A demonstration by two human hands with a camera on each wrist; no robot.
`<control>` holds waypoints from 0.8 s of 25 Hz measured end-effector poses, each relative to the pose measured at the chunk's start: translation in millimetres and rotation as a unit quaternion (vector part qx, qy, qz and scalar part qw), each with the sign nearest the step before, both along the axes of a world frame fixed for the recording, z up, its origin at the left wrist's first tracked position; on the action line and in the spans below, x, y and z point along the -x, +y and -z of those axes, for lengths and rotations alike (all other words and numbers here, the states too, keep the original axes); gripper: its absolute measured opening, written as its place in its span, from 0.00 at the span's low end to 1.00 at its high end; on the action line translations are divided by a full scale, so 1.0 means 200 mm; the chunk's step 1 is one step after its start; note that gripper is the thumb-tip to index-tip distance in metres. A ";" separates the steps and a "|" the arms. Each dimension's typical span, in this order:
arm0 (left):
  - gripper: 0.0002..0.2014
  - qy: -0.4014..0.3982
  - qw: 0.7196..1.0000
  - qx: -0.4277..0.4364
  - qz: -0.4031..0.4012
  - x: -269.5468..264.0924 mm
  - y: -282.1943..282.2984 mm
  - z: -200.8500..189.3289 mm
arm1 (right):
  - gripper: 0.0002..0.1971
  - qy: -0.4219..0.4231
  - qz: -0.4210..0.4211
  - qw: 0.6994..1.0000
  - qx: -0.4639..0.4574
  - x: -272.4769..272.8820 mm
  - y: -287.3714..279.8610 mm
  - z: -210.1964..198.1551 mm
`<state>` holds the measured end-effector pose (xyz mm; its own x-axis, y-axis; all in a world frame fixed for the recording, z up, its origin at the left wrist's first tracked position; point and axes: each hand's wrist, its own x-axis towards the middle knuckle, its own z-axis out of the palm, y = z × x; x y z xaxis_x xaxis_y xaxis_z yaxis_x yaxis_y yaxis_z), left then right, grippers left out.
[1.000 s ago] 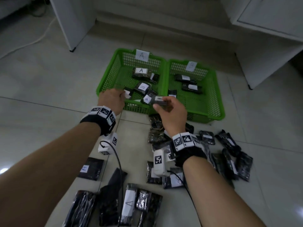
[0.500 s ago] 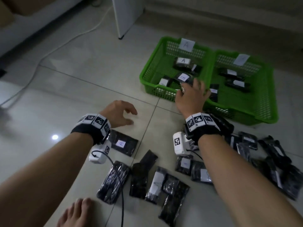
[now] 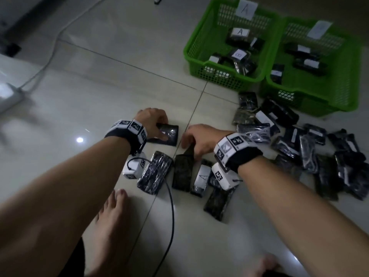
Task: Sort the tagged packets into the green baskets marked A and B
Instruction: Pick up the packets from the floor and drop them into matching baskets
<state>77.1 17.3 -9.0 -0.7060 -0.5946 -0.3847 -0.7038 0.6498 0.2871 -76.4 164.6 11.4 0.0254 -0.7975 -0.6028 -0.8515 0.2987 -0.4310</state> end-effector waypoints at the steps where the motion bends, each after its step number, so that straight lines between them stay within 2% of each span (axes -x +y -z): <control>1: 0.26 -0.008 1.000 -0.005 -0.017 -0.01 -0.01 0.01 | 0.25 0.033 -0.014 0.999 0.009 -0.02 0.03 0.02; 4: 0.20 0.030 0.996 -0.017 -0.078 0.03 -0.01 0.00 | 0.17 0.069 -0.011 0.996 0.051 -0.03 0.11 0.02; 6: 0.17 0.097 0.987 -0.034 -0.123 0.09 -0.01 -0.02 | 0.14 0.012 0.070 0.995 0.066 0.05 0.12 0.00; 7: 0.17 0.136 0.978 -0.057 -0.149 0.12 0.00 -0.03 | 0.16 -0.036 0.140 0.986 0.081 0.09 0.12 -0.02; 9: 0.22 0.229 0.943 -0.132 -0.205 0.19 0.00 -0.05 | 0.21 -0.088 0.260 0.946 0.171 0.18 0.14 -0.05; 11: 0.24 0.306 0.887 -0.219 -0.267 0.25 -0.02 -0.08 | 0.20 -0.109 0.289 0.915 0.260 0.23 0.16 -0.06; 12: 0.20 0.338 0.858 -0.257 -0.290 0.29 -0.03 -0.10 | 0.17 -0.125 0.299 0.903 0.281 0.24 0.16 -0.06; 14: 0.03 0.377 0.803 -0.316 -0.337 0.38 -0.04 -0.18 | 0.17 -0.146 0.332 0.877 0.315 0.28 0.16 -0.09; 15: 0.03 0.389 0.782 -0.335 -0.352 0.41 -0.05 -0.21 | 0.19 -0.158 0.351 0.864 0.326 0.29 0.16 -0.09; 17: 0.07 0.429 0.764 -0.341 -0.342 0.46 -0.06 -0.29 | 0.21 -0.183 0.385 0.838 0.340 0.33 0.15 -0.11; 20: 0.16 0.492 0.768 -0.284 -0.297 0.55 -0.11 -0.36 | 0.22 -0.214 0.452 0.795 0.343 0.41 0.14 -0.14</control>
